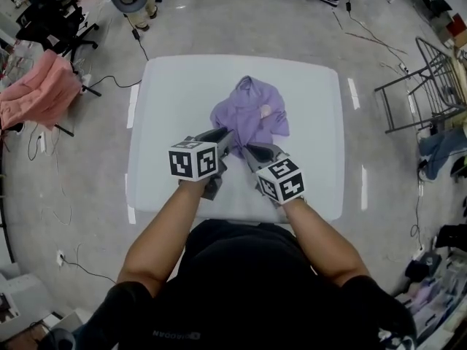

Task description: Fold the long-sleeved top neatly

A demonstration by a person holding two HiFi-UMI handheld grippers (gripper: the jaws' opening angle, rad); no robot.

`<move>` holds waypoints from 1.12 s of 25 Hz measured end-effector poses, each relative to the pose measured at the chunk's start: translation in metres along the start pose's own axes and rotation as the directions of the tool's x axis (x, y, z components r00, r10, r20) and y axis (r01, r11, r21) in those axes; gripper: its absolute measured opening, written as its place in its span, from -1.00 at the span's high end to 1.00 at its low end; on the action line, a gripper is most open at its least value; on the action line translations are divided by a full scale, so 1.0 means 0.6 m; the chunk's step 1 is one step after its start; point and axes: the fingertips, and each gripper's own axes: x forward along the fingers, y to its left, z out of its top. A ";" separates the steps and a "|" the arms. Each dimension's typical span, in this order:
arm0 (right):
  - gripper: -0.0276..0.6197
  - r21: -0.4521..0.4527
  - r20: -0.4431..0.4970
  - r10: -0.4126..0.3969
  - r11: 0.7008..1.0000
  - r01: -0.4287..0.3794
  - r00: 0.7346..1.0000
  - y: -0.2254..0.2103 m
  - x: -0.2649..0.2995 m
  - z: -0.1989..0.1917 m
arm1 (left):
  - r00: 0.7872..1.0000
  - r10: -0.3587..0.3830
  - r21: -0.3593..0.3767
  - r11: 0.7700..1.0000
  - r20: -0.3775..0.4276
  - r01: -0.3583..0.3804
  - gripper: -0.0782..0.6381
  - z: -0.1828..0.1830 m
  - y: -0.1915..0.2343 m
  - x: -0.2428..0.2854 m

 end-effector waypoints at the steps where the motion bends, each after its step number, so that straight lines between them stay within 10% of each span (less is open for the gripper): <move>1: 0.88 0.002 0.000 -0.001 1.000 0.001 1.000 0.000 0.000 -0.001 | 1.000 -0.002 -0.010 1.000 -0.001 0.002 0.54 0.004 0.000 0.012; 9: 0.89 -0.051 0.002 0.064 0.997 -0.064 0.998 0.039 0.001 -0.001 | 0.993 -0.046 -0.045 0.998 -0.112 0.041 0.64 -0.021 0.004 0.055; 15: 0.57 -0.076 -0.003 0.109 0.991 -0.109 0.994 0.029 -0.019 -0.003 | 0.991 0.113 0.163 0.981 -0.068 -0.101 0.73 -0.024 0.035 0.005; 28: 0.63 -0.266 -0.012 -0.037 0.963 0.032 0.999 -0.167 -0.020 0.114 | 0.972 0.218 0.209 0.958 -0.090 -0.195 0.73 -0.073 0.105 -0.189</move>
